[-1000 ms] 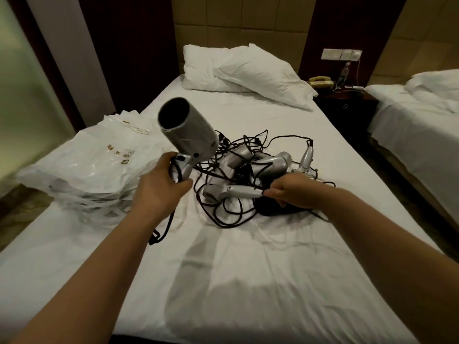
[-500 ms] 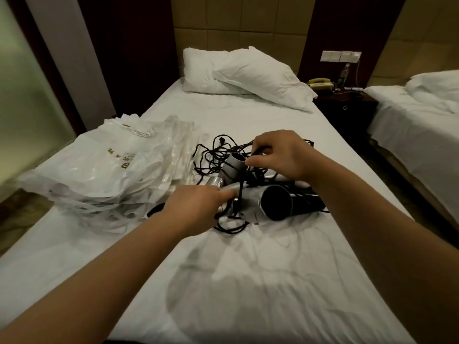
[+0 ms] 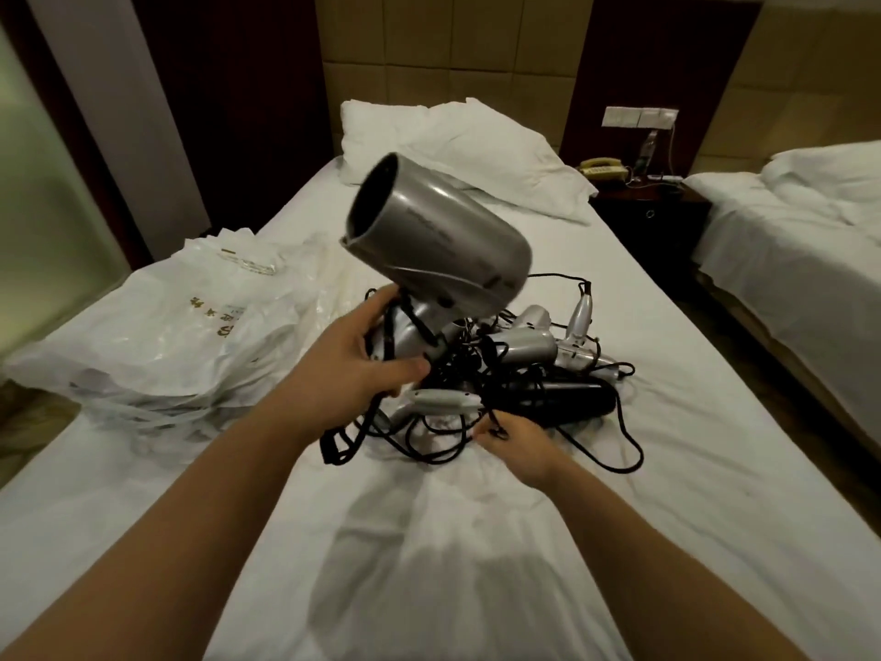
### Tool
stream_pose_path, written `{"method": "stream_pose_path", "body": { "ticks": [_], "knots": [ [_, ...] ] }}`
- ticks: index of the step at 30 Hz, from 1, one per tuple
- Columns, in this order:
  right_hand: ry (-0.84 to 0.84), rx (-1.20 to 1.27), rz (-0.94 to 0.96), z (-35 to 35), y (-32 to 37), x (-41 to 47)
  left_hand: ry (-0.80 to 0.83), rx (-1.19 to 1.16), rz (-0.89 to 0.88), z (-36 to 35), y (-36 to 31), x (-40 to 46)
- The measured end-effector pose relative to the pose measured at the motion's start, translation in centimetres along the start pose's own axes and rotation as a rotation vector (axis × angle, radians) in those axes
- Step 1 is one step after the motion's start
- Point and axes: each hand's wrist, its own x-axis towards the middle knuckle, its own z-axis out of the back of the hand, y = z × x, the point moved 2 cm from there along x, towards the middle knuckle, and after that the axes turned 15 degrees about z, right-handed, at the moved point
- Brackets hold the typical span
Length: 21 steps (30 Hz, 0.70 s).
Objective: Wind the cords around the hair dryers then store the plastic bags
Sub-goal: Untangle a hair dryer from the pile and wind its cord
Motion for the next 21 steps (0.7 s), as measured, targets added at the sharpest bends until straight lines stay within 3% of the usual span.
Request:
{"method": "stream_pose_path", "body": {
  "ticks": [4,6,9,11,18,21],
  "knots": [
    [-0.063,-0.210,-0.024,2.1,0.4,1.8,-0.110,0.001,0.059,1.3,1.4,0.1],
    [-0.210,-0.092,0.032,5.7,4.2,3.4,-0.160,-0.064,0.085,1.9,2.0,0.2],
    [-0.561,-0.016,0.307,11.7,12.1,5.5,-0.213,-0.213,0.085,3.0,1.3,0.7],
    [-0.683,-0.032,0.501,13.2,15.5,5.9,-0.223,-0.220,0.026,3.4,0.3,0.8],
    [-0.589,-0.347,0.577,15.6,19.6,3.4,-0.191,-0.198,0.008,1.6,0.3,0.9],
    [-0.238,-0.548,0.267,13.8,15.7,3.0,-0.147,-0.267,0.071,0.3,1.2,1.1]
  ]
}}
